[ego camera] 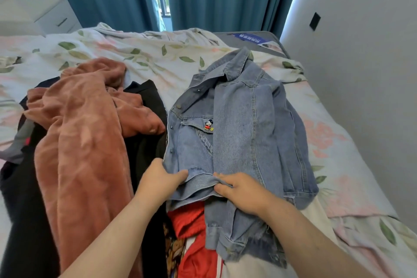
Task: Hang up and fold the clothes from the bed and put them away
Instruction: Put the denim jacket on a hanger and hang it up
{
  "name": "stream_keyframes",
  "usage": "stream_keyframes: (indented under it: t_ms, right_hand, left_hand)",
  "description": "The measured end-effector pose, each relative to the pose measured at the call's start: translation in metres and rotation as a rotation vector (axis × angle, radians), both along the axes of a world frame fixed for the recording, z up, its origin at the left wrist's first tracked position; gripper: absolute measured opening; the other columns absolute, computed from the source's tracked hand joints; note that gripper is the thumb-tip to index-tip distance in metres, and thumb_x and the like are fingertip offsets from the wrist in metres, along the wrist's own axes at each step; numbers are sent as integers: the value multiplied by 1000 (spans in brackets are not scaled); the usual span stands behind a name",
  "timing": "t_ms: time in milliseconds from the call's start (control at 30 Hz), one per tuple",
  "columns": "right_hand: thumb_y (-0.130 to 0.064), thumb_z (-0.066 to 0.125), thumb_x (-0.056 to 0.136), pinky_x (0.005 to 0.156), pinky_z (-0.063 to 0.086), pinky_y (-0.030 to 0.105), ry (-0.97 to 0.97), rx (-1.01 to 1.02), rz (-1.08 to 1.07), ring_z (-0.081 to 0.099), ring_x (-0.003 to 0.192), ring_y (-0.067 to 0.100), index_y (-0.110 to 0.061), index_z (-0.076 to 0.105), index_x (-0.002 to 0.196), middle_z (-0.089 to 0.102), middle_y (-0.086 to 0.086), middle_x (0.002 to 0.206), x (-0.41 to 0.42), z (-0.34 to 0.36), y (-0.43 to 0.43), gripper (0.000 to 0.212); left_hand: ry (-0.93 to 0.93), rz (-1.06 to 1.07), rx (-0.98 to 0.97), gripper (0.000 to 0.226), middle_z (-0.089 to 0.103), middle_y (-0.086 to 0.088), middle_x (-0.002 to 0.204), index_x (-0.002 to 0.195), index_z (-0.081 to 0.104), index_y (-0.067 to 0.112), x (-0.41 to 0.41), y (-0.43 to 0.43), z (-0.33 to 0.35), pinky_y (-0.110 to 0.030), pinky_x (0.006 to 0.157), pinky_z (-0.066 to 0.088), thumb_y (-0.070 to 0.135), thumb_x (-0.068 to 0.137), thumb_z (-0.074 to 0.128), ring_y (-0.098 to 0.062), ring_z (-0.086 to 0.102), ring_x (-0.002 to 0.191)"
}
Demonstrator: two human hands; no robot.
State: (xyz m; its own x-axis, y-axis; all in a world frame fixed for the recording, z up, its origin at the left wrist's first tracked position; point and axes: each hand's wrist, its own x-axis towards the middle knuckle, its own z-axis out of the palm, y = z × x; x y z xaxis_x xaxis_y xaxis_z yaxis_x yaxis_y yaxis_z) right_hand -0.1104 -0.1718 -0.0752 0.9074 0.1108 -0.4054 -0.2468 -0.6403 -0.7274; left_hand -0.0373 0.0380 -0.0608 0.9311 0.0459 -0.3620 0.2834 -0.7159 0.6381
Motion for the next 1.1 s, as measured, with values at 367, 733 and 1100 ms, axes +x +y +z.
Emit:
stream_keyframes:
  t_ms: [367, 733, 1100]
  right_hand:
    - [-35, 62, 97, 47, 27, 17, 305, 177, -69, 35, 49, 1, -24, 44, 55, 38, -16, 52, -158, 53, 28, 47]
    - [-31, 58, 100, 56, 24, 27, 564, 179, 90, 31, 53, 3, -24, 43, 57, 35, -6, 61, -303, 36, 76, 46]
    - [-29, 69, 93, 92, 49, 17, 487, 316, -249, 64, 108, 5, -14, 67, 126, 70, -1, 120, -280, 49, 75, 36]
  left_hand:
    - [270, 303, -584, 30, 73, 0, 92, 98, 65, 14, -109, 29, 11, -27, 63, 53, 32, 80, 81, -17, 71, 77]
    - [341, -1, -275, 23, 71, 8, 79, 84, 63, 19, -230, 68, 0, -20, 52, 47, -3, 85, 69, -8, 67, 72]
    - [516, -257, -165, 19, 74, -4, 83, 84, 70, 8, -298, 82, -12, -37, 73, 58, -6, 72, 70, -22, 70, 84]
